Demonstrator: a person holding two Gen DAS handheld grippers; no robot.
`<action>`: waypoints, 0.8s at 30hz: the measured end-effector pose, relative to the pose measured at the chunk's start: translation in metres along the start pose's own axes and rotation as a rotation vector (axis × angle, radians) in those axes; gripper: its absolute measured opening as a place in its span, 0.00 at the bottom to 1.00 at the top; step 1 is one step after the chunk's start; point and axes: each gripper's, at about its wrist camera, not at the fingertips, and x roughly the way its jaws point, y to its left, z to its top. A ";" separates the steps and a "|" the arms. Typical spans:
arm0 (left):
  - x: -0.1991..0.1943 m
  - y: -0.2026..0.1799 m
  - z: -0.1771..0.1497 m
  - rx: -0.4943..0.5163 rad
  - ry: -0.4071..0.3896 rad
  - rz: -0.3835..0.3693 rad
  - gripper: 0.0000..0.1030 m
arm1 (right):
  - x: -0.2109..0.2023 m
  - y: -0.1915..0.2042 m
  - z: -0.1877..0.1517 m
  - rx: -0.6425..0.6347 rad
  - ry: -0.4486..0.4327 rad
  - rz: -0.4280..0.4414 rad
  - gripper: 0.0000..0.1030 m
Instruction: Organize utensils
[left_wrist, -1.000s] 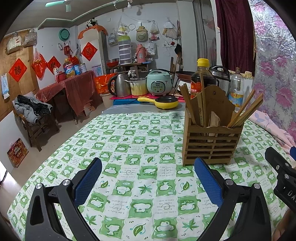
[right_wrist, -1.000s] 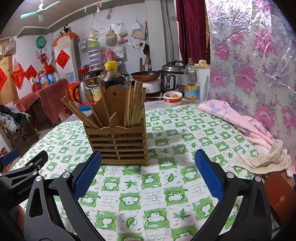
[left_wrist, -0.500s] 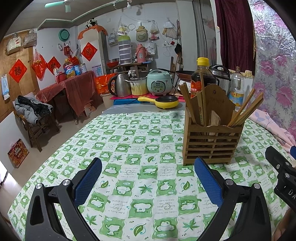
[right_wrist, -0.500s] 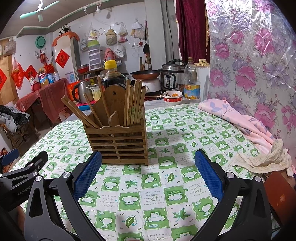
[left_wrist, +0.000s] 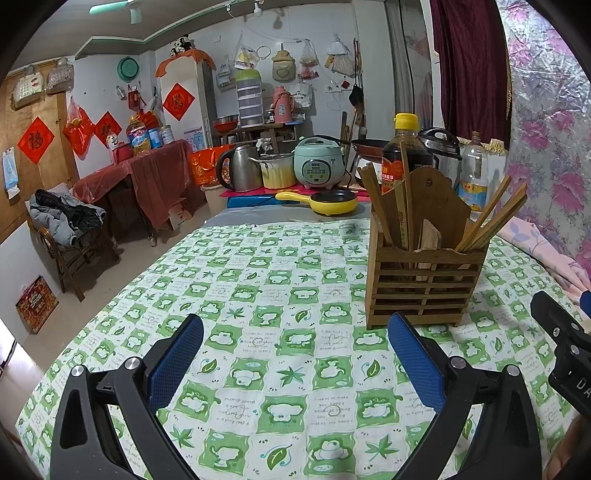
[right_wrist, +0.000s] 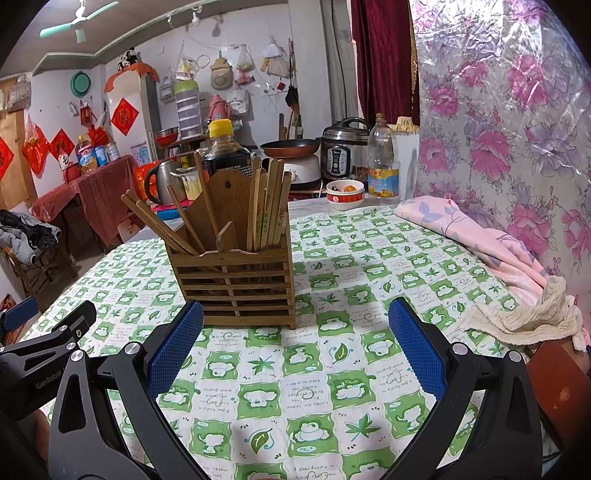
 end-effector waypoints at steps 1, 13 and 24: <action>0.000 0.000 0.000 0.000 0.000 0.000 0.95 | 0.000 0.000 0.000 0.000 0.000 0.000 0.94; 0.001 0.001 -0.001 -0.016 -0.002 0.009 0.95 | 0.000 0.000 0.000 0.001 0.001 0.000 0.94; 0.001 0.002 -0.001 -0.013 -0.001 0.009 0.95 | 0.000 0.000 0.001 0.000 0.001 0.000 0.94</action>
